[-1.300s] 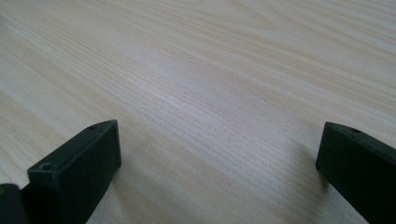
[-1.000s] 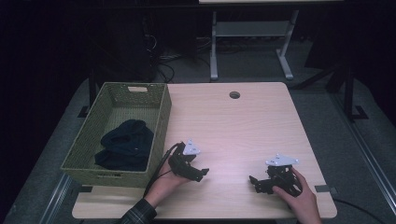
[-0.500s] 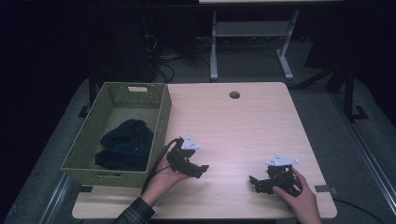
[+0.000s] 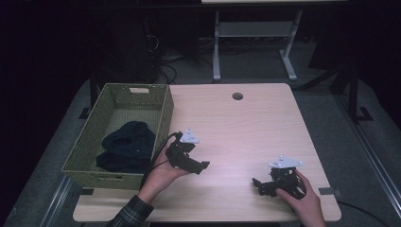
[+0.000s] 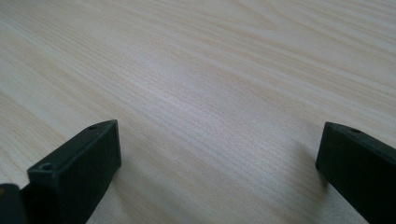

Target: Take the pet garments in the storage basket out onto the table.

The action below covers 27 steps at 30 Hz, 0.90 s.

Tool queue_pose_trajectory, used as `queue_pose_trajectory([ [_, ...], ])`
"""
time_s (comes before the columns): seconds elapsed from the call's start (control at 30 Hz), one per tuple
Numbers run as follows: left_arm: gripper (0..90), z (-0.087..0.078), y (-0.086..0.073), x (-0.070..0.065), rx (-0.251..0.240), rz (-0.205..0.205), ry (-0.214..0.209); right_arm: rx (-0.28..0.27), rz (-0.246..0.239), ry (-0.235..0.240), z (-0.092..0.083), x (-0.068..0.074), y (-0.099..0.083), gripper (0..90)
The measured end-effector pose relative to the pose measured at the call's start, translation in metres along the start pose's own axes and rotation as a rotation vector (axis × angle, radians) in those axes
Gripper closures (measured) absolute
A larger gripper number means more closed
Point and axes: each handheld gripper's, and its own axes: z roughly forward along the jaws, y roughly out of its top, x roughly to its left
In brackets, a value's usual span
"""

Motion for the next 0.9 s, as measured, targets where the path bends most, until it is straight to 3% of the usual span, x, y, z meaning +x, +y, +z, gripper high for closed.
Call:
queue_pose_trajectory([
  [0.9,14.0,-0.030,0.030,0.016,-0.008,0.003,-0.019,-0.003,-0.004,-0.001,0.000,0.000,0.000,0.0],
])
